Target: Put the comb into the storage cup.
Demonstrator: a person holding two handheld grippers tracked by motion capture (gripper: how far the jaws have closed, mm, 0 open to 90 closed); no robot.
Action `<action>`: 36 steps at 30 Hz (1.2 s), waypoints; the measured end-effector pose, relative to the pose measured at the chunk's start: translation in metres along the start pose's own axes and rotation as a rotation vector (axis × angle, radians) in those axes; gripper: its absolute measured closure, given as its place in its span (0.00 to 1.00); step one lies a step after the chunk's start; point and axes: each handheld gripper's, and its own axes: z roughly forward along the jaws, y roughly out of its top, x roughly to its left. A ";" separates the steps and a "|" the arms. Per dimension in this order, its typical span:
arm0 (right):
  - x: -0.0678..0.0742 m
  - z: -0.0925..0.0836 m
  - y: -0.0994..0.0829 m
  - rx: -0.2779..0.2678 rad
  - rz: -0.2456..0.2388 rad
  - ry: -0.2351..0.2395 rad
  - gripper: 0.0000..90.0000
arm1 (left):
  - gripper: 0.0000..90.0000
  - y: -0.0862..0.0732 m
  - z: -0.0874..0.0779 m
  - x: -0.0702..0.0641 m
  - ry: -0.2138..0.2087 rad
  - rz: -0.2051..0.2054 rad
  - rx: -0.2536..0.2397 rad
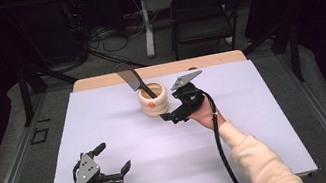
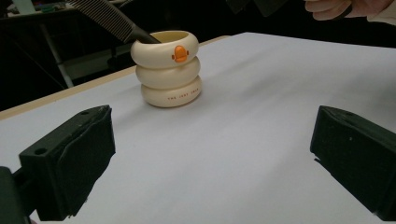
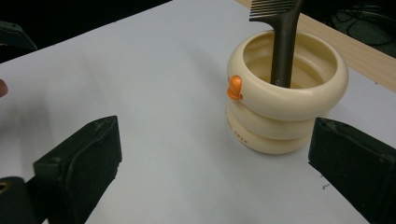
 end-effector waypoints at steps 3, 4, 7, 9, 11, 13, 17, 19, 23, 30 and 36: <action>0.001 -0.004 -0.004 0.006 0.007 -0.002 0.02 | 0.00 0.000 -0.005 -0.001 0.007 0.001 -0.003; 0.002 -0.006 -0.005 0.009 0.005 -0.004 0.02 | 0.00 0.000 -0.006 -0.001 0.011 -0.001 -0.005; 0.006 -0.014 -0.007 0.000 -0.006 -0.002 0.01 | 0.00 -0.001 -0.006 0.000 0.016 -0.007 -0.005; 0.009 -0.019 -0.007 -0.009 -0.012 0.003 0.00 | 0.00 -0.001 -0.005 0.000 0.015 -0.005 0.001; 0.012 -0.024 -0.008 -0.009 -0.024 0.007 0.00 | 0.00 -0.001 -0.004 0.000 0.014 -0.003 0.005; 0.014 -0.028 -0.010 -0.013 -0.034 0.012 0.00 | 0.00 -0.001 -0.004 0.001 0.017 -0.004 0.005; 0.017 -0.034 -0.014 -0.012 -0.044 0.014 0.00 | 0.00 -0.002 -0.004 0.001 0.020 -0.002 0.009; 0.018 -0.040 -0.018 -0.016 -0.044 0.007 0.00 | 0.00 -0.002 -0.004 0.001 0.019 -0.003 0.010; 0.018 -0.045 -0.022 -0.022 -0.047 -0.006 0.00 | 0.00 -0.002 -0.004 0.001 0.019 0.000 0.010; 0.020 -0.056 -0.031 -0.041 -0.040 -0.032 0.00 | 0.00 -0.002 -0.006 0.000 0.022 -0.003 0.005; 0.028 -0.064 -0.043 -0.035 -0.043 -0.038 0.00 | 0.00 -0.001 -0.005 0.000 0.018 -0.003 0.008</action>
